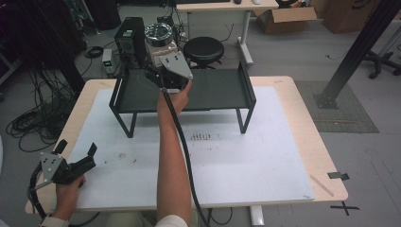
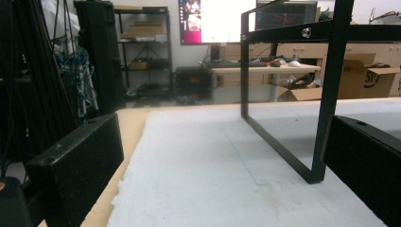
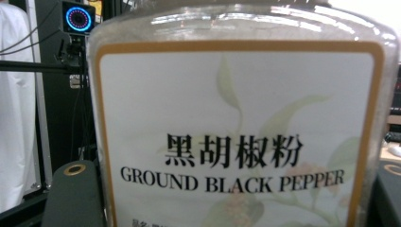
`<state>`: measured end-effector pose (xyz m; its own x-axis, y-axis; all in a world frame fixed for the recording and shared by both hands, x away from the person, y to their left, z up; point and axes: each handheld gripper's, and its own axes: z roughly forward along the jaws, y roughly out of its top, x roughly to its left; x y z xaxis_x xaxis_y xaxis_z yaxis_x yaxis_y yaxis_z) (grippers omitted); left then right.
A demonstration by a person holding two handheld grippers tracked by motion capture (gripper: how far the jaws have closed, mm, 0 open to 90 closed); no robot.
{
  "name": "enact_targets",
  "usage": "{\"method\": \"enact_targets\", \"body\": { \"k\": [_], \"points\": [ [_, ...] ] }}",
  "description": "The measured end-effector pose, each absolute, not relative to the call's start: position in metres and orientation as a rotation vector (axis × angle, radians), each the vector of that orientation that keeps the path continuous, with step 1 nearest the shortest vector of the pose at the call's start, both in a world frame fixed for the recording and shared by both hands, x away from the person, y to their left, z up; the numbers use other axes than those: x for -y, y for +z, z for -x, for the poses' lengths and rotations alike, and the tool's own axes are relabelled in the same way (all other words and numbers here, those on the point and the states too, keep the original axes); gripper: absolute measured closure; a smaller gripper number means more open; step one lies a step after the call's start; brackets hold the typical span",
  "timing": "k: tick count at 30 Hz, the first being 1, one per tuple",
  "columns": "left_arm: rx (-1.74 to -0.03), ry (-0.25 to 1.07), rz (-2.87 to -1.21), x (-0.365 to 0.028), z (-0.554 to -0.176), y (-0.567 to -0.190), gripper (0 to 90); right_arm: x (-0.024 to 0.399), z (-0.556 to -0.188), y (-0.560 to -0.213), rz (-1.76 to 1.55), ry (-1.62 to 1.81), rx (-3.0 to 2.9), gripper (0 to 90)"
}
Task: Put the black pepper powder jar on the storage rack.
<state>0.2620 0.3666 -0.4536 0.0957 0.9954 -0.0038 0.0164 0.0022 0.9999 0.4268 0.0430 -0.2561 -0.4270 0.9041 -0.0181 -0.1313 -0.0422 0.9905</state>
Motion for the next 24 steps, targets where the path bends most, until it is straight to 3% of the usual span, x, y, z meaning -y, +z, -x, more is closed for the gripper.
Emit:
{"method": "enact_targets", "body": {
  "k": [12,24],
  "points": [
    [-1.150,1.128,-1.263,-0.367,-0.262,-0.454,0.5,-0.069,-0.470,-0.281,-0.935,1.550,-1.444,25.2],
    [-1.152,1.130,-1.269,-0.366,-0.262,-0.454,0.5,-0.076,-0.480,-0.296,-0.978,1.537,-1.495,25.0]
  ]
}}
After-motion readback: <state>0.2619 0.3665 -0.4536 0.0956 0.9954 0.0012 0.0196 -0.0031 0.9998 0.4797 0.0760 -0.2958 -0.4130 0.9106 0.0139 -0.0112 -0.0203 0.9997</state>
